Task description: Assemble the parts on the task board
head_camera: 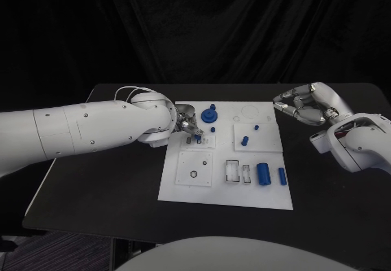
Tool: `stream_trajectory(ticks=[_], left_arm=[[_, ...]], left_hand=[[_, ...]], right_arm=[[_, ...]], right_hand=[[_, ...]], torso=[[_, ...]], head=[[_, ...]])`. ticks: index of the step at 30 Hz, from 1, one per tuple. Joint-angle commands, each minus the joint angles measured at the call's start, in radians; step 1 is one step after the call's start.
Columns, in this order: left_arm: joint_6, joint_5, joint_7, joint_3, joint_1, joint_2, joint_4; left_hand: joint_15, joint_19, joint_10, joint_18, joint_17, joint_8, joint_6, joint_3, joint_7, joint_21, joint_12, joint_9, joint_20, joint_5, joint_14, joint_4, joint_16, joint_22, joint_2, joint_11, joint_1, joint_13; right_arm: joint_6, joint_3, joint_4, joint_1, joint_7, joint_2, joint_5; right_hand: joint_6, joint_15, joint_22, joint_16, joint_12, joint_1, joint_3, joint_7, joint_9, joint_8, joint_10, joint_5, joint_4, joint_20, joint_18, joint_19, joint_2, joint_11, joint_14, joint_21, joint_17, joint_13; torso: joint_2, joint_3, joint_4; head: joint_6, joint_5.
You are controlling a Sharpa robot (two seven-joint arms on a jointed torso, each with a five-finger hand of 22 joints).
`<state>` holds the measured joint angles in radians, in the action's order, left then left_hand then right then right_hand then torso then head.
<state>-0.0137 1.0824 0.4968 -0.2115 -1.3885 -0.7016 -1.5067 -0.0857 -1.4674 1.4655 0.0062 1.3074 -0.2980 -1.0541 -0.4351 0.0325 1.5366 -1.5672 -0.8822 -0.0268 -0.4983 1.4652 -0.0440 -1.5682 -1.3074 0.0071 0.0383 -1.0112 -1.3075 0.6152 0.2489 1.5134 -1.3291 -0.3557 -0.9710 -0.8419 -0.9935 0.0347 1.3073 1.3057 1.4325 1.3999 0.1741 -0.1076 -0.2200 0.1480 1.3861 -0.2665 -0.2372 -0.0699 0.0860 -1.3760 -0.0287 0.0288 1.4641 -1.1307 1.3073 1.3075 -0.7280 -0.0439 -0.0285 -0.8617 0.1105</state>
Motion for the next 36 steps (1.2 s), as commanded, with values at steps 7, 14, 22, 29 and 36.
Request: stream_trajectory(ticks=[7,14,22,29,36], left_arm=[[0.074,-0.036,-0.032,0.001,0.002,-0.006,-0.005],[0.093,-0.037,-0.035,0.001,0.011,-0.012,-0.007],[0.117,-0.037,-0.042,0.001,0.032,-0.017,-0.009],[0.135,-0.037,-0.050,0.001,0.045,-0.025,-0.012],[0.136,-0.037,-0.056,0.001,0.052,-0.028,-0.014]], left_hand=[[-0.007,-0.038,0.105,0.019,0.263,0.007,0.001,-0.045,-0.005,-0.018,-0.004,-0.004,0.005,-0.001,0.106,0.031,-0.003,-0.179,0.007,0.005,0.009,-0.263],[-0.007,-0.032,0.105,0.021,0.263,0.007,0.001,-0.047,-0.005,-0.022,-0.004,-0.005,0.005,-0.002,0.106,0.032,-0.003,-0.172,0.008,0.005,0.010,-0.263],[-0.007,-0.029,0.105,0.022,0.263,0.008,0.002,-0.048,-0.005,-0.025,-0.004,-0.005,0.005,-0.001,0.106,0.031,-0.003,-0.168,0.008,0.005,0.010,-0.263],[-0.007,-0.028,0.105,0.022,0.263,0.009,0.004,-0.051,-0.004,-0.026,-0.004,-0.007,0.005,0.003,0.106,0.032,-0.003,-0.167,0.007,0.005,0.012,-0.263],[-0.007,-0.026,0.105,0.023,0.263,0.010,0.005,-0.052,-0.004,-0.028,-0.004,-0.008,0.005,0.006,0.106,0.032,-0.003,-0.164,0.006,0.004,0.013,-0.263]], right_arm=[[-0.006,-0.001,0.001,0.003,0.021,-0.001,-0.004],[-0.006,-0.001,0.002,0.003,0.023,-0.003,-0.004],[-0.006,-0.001,0.002,0.003,0.024,-0.003,-0.004],[-0.006,-0.001,0.003,0.003,0.023,-0.004,-0.004],[-0.008,-0.001,0.003,0.003,0.024,-0.004,-0.004]], right_hand=[[0.002,0.006,0.059,-0.005,-0.005,-0.004,0.000,0.000,0.002,-0.004,-0.006,0.002,-0.007,0.002,0.014,-0.006,0.006,-0.001,0.029,0.004,0.055,0.022],[0.002,0.006,0.059,-0.005,-0.005,-0.004,0.000,0.000,0.002,-0.004,-0.006,0.002,-0.007,0.002,0.014,-0.006,0.006,-0.001,0.029,0.004,0.055,0.022],[0.002,0.006,0.059,-0.005,-0.005,-0.004,0.000,0.000,0.002,-0.004,-0.006,0.002,-0.007,0.002,0.014,-0.006,0.006,-0.001,0.029,0.004,0.055,0.022],[0.003,0.006,0.058,-0.006,-0.005,-0.002,0.002,0.000,0.002,-0.005,-0.006,0.002,-0.006,0.002,0.014,-0.006,0.006,-0.001,0.029,0.006,0.054,0.021],[0.003,0.006,0.058,-0.006,-0.005,-0.002,0.002,0.000,0.002,-0.005,-0.006,0.002,-0.006,0.002,0.014,-0.006,0.006,-0.001,0.029,0.006,0.054,0.021]], torso=[[0.000,-0.0002,-0.0002],[0.000,-0.0009,0.0005],[0.000,-0.0012,0.0015],[0.001,-0.0009,-0.0005],[0.001,0.0001,0.0002]], head=[[-0.003,0.000],[-0.006,0.000],[-0.008,0.000],[-0.009,-0.002],[-0.011,-0.001]])
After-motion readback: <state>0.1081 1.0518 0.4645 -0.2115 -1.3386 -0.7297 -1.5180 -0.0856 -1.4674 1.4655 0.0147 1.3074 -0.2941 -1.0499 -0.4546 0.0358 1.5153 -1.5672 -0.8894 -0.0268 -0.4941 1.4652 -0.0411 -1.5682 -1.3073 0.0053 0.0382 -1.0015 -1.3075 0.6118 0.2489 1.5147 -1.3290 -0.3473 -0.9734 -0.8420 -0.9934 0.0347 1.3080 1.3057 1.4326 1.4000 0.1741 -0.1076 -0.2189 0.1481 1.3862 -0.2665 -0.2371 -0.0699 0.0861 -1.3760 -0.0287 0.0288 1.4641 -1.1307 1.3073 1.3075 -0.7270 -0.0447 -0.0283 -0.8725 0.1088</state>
